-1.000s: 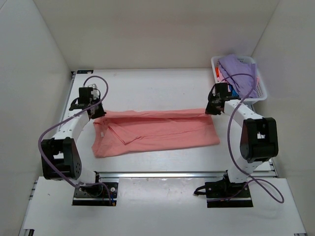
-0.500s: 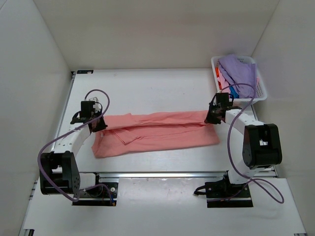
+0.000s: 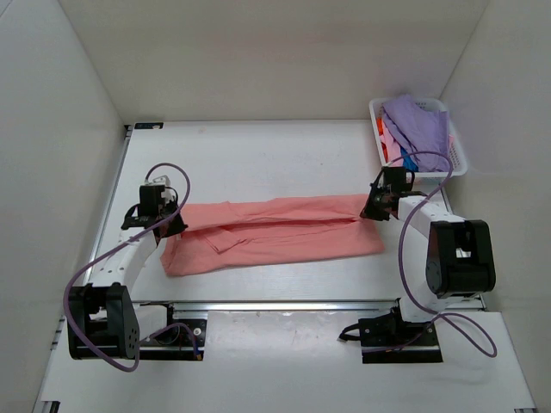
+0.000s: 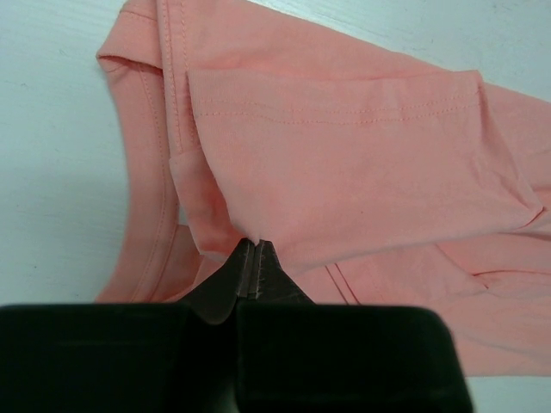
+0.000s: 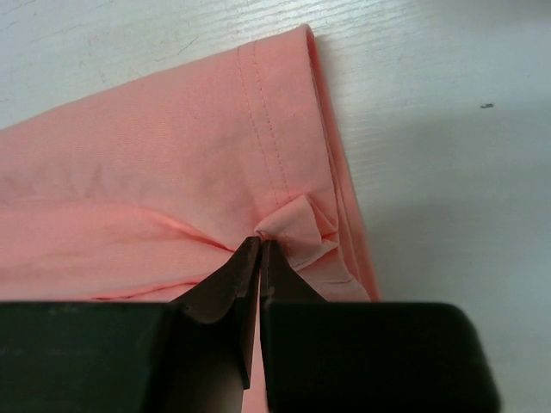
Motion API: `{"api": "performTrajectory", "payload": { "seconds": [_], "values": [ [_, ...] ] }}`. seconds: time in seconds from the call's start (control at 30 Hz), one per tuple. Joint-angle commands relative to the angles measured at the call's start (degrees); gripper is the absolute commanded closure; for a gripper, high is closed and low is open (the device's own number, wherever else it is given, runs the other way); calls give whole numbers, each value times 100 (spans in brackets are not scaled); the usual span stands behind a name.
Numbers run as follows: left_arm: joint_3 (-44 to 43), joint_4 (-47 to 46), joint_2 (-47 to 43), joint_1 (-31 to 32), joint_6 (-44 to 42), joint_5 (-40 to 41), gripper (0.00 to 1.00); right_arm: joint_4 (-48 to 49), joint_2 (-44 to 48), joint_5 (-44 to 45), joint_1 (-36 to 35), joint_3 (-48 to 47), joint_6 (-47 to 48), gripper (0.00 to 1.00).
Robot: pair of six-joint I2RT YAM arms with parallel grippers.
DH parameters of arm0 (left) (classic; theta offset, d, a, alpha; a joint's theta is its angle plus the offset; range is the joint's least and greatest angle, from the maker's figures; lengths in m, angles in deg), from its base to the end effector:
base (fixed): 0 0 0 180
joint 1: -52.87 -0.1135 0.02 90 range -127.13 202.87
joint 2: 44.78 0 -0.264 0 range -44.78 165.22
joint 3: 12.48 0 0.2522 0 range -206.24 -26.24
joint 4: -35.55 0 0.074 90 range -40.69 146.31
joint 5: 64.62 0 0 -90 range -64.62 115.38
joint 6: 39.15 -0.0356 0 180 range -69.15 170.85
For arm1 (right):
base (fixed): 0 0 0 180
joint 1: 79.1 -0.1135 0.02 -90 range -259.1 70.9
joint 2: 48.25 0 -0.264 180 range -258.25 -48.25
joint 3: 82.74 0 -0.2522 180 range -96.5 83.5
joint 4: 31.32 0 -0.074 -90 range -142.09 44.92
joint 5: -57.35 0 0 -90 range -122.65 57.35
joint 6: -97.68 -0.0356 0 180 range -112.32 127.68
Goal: Fold and stack the t-shirts
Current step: Fold the other side of the tshirt into a rectangle
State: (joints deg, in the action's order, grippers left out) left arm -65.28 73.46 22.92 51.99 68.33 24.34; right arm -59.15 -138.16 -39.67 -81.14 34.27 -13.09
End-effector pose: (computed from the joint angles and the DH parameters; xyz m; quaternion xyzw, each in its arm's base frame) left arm 0.2298 0.0029 0.2056 -0.1483 0.9361 -0.0545 0.3143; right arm 0.3072 0.0153 0.1740 0.1365 0.9416 0.1170 0.2847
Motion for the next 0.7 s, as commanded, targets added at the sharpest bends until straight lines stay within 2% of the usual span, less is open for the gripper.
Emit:
{"api": "performTrajectory", "payload": {
  "seconds": [0.0, 0.33, 0.4, 0.47, 0.5, 0.53, 0.57, 0.67],
  "values": [
    [90, -111, -205, 27, -16, 86, 100, 159, 290, 70, 73, -7, 117, 100],
    [204, 47, -344, 10, 168, 244, 100, -262, 456, 201, 20, 133, 65, 100],
    [309, 82, -441, 10, 299, 253, 96, -359, 501, 350, -24, 212, 47, 98],
    [389, 100, -617, 18, 458, 183, 91, -439, 641, 412, -42, 265, 65, 90],
    [450, 100, -766, 175, 546, 122, 81, -474, 641, 456, -16, 309, 56, 84],
    [512, 100, -950, 246, 651, 130, 78, -457, 702, 396, -15, 292, 65, 77],
    [573, 56, -1152, 316, 695, 148, 78, -457, 764, 369, 11, 309, 74, 69],
    [609, 73, -1566, 352, 977, 376, 81, -501, 887, 421, 37, 222, 109, 59]
  ]
}}
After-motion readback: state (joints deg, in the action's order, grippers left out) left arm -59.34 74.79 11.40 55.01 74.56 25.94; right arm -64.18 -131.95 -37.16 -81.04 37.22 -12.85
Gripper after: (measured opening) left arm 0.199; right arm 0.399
